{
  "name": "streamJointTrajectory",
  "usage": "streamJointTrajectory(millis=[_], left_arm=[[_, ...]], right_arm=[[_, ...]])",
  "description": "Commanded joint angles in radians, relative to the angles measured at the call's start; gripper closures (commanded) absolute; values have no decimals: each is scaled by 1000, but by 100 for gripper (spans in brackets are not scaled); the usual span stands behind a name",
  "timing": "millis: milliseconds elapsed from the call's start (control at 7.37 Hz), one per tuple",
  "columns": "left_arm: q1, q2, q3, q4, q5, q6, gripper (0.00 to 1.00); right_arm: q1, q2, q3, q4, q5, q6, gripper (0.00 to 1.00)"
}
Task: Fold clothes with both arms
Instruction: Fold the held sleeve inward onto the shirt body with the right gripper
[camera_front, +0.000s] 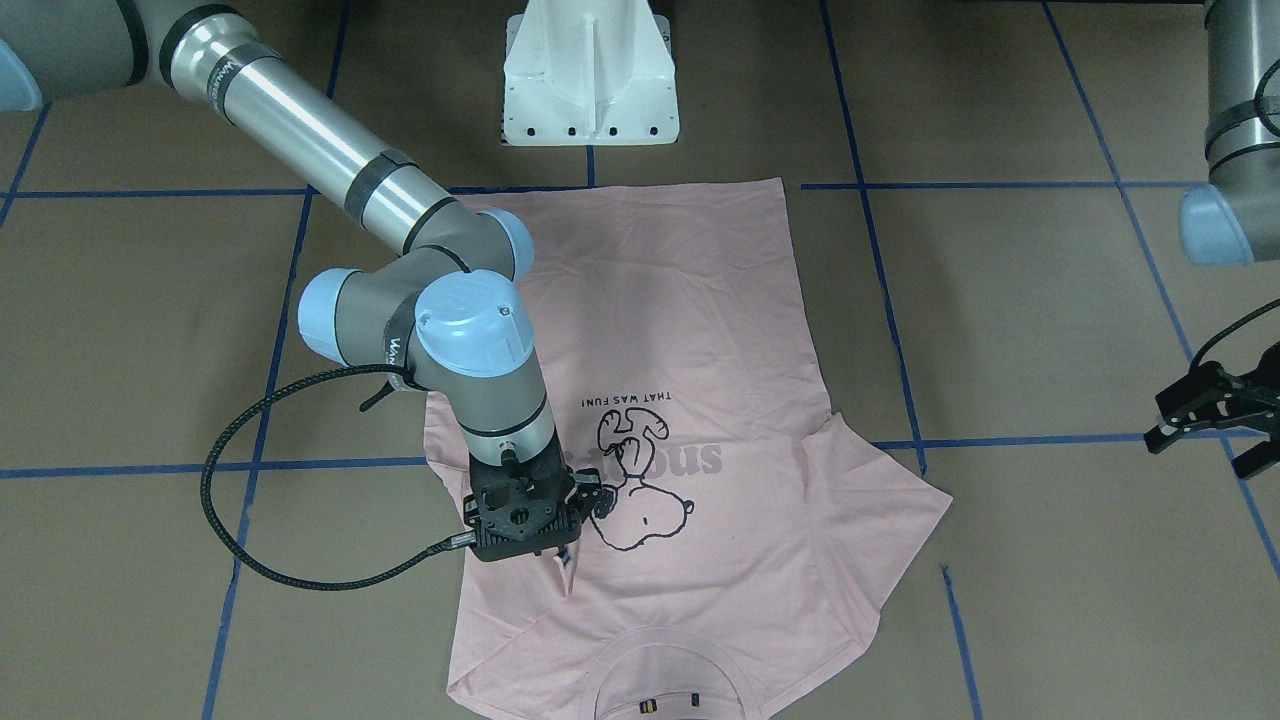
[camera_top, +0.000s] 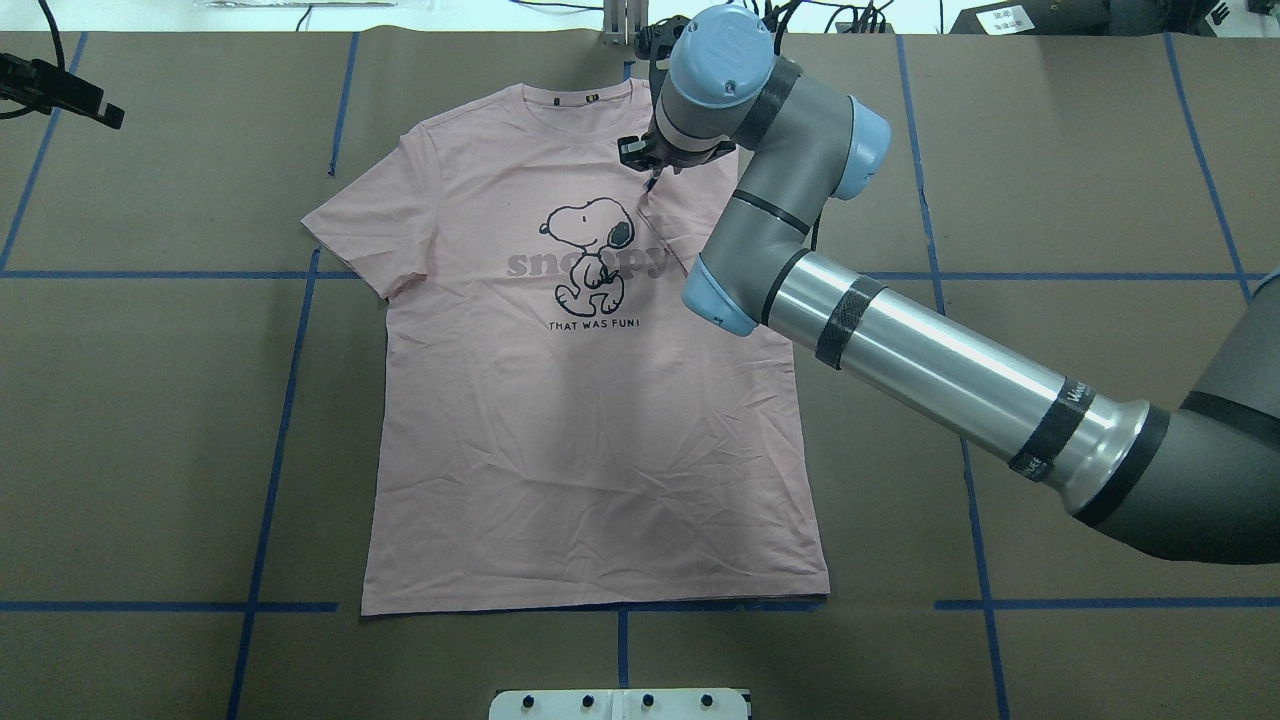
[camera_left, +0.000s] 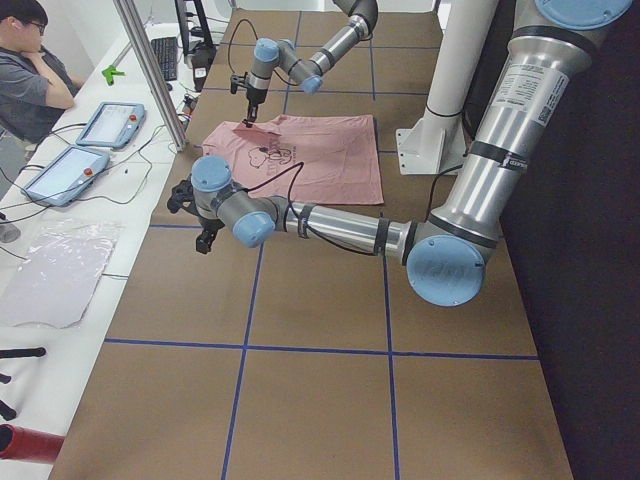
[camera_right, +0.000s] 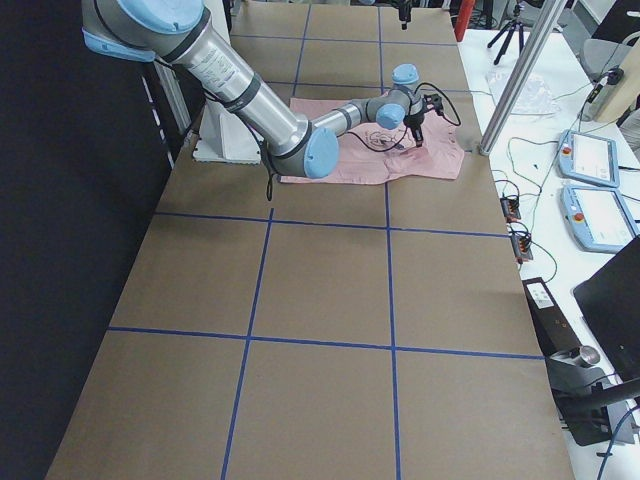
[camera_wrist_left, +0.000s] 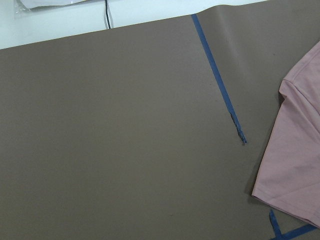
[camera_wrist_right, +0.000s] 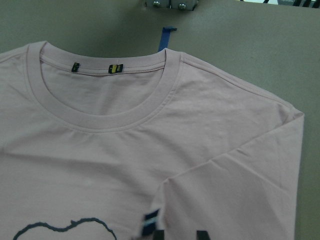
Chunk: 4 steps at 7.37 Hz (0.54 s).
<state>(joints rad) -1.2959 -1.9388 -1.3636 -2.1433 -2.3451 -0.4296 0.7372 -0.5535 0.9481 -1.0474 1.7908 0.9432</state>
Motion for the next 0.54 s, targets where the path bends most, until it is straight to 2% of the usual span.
streamJointTrajectory(millis=[0,136,271,407], left_arm=[[38,-23,3,-30,24,-99,0],[115,-44,3,-61,129,-221,0],[200,-72,3,-67,238,-344,0],[254,-81,3,-69,312,-425,0]], right_arm=[[-2,27,8,0,10,70,0],[-2,26,21,-8,71,121,0],[5,15,52,-67,143,153,0],[22,6,107,-211,166,151,0]])
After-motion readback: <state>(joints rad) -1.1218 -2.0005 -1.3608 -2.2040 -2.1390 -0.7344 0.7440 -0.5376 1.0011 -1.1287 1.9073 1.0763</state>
